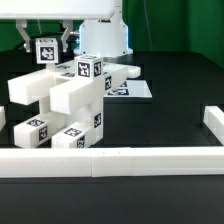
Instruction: Assemble chair
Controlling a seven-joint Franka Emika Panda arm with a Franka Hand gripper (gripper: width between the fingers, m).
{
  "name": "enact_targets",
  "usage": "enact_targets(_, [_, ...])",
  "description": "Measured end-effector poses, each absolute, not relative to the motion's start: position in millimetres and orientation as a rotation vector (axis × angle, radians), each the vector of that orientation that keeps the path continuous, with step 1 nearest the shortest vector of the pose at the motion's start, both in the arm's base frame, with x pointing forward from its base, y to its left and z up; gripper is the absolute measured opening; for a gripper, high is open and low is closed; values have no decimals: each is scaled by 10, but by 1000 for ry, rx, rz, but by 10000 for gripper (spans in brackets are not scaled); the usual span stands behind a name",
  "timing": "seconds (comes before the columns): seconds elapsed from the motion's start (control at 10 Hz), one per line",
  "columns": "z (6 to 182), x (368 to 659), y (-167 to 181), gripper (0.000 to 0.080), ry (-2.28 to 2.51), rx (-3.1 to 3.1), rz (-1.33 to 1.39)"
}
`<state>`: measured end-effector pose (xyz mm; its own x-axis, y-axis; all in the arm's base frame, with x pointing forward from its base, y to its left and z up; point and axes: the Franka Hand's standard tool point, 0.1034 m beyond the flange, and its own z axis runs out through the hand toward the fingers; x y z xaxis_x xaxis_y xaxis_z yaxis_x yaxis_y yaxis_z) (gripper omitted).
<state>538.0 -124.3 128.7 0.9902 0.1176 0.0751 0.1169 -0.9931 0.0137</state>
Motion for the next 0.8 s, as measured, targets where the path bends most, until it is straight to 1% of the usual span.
enact_targets(0.8, [1265, 5347, -1267, 284, 174, 3126, 111])
